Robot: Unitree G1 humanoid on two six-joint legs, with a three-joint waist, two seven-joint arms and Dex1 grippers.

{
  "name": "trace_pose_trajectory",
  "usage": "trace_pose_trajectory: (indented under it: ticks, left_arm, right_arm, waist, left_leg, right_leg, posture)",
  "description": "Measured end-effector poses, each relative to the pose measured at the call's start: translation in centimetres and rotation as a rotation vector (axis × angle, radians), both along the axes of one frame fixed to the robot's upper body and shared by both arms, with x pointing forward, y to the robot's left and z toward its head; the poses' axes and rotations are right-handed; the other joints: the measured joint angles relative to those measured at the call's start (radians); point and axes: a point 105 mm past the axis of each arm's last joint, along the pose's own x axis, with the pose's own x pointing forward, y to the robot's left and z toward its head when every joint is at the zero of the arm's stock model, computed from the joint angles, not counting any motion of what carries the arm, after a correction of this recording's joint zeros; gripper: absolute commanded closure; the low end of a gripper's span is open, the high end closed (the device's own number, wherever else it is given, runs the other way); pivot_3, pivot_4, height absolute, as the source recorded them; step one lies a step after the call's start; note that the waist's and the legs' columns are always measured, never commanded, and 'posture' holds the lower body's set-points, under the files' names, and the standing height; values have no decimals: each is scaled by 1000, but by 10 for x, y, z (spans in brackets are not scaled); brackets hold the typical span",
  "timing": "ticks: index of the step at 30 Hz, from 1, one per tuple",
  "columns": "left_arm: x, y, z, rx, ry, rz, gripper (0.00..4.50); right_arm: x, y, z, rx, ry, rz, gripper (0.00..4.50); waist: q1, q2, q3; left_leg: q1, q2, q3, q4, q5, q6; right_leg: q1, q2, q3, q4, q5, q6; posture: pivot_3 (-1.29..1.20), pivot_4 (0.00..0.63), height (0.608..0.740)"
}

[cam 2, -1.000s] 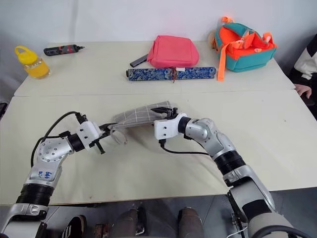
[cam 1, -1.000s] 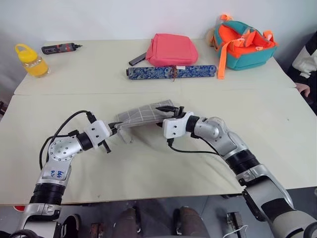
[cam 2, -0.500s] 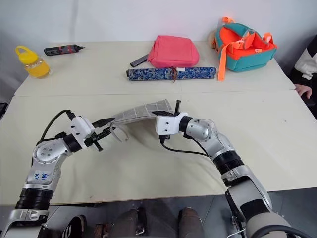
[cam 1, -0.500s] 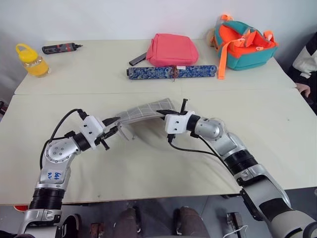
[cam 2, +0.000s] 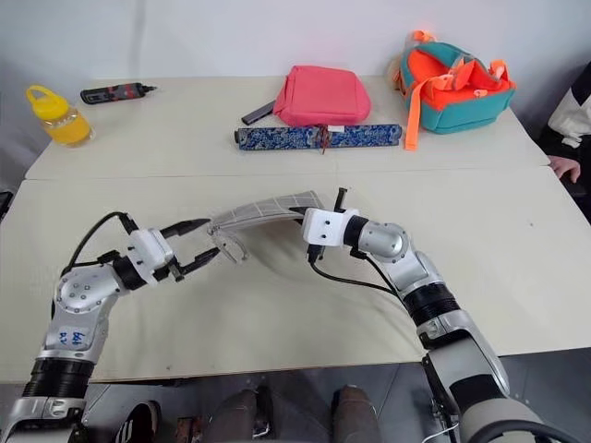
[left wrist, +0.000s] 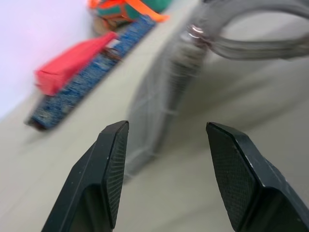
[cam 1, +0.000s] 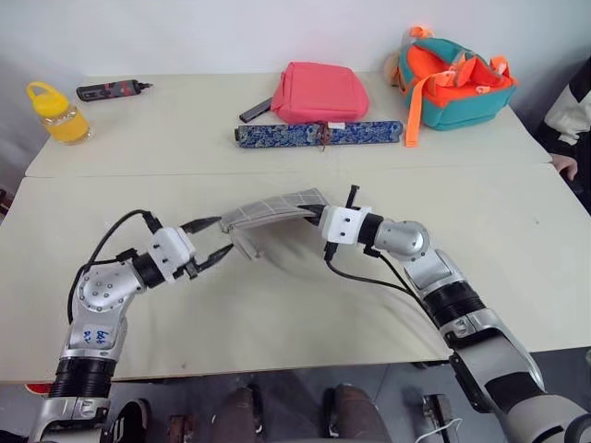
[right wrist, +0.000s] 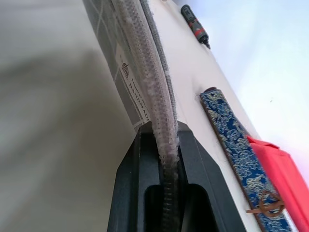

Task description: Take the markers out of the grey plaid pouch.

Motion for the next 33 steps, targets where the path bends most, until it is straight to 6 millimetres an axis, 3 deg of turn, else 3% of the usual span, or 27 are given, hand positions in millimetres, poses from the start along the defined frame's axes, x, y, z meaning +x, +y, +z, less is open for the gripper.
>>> trace_pose_trajectory:
  ticks: [7,10,16,17,19,26,31,33]
  left_arm:
    - [8,-4,13,0,-75,36,1770]
    - [11,-2,5,13,-51,47,2340]
    - [11,-6,0,36,-35,36,4253]
    - [11,-6,-1,36,-35,34,4464]
    - [11,-7,-1,36,-34,33,4464]
    - [12,-6,0,85,-78,60,4500]
    - [15,5,8,232,-204,129,4500]
    - [17,7,10,268,-247,165,4500]
  right_arm:
    - [-3,2,-2,-17,23,33,4500]
    - [-6,3,-1,-16,22,51,4500]
    - [-7,3,-1,-6,32,58,4500]
    - [-7,3,-1,-6,32,58,4500]
    - [-7,3,-1,-6,33,58,4500]
    - [-12,1,-2,23,92,85,2412]
    - [-10,-22,22,124,150,40,681]
    - [-16,-27,30,193,226,51,681]
  waist:
    - [1,0,0]
    - [0,0,0]
    - [1,0,0]
    - [1,0,0]
    - [1,0,0]
    - [1,0,0]
    - [5,0,0]
    - [9,0,0]
  left_leg:
    - [0,0,0,0,0,0]
    - [0,0,0,0,0,0]
    - [0,0,0,0,0,0]
    - [0,0,0,0,0,0]
    - [0,0,0,0,0,0]
    - [0,0,0,0,0,0]
    - [0,0,-1,0,0,0]
    - [0,0,-1,0,0,0]
  right_leg:
    - [0,0,0,0,0,0]
    - [0,0,0,0,0,0]
    - [0,0,0,0,0,0]
    - [0,0,0,0,0,0]
    - [0,0,0,1,0,0]
    - [0,0,0,2,0,0]
    - [0,0,0,2,0,0]
    - [0,0,0,2,0,0]
  posture:
    - [0,150,740]
    - [0,150,740]
    - [0,150,740]
    - [0,150,740]
    - [0,150,740]
    - [0,150,740]
    - [0,150,740]
    - [0,150,740]
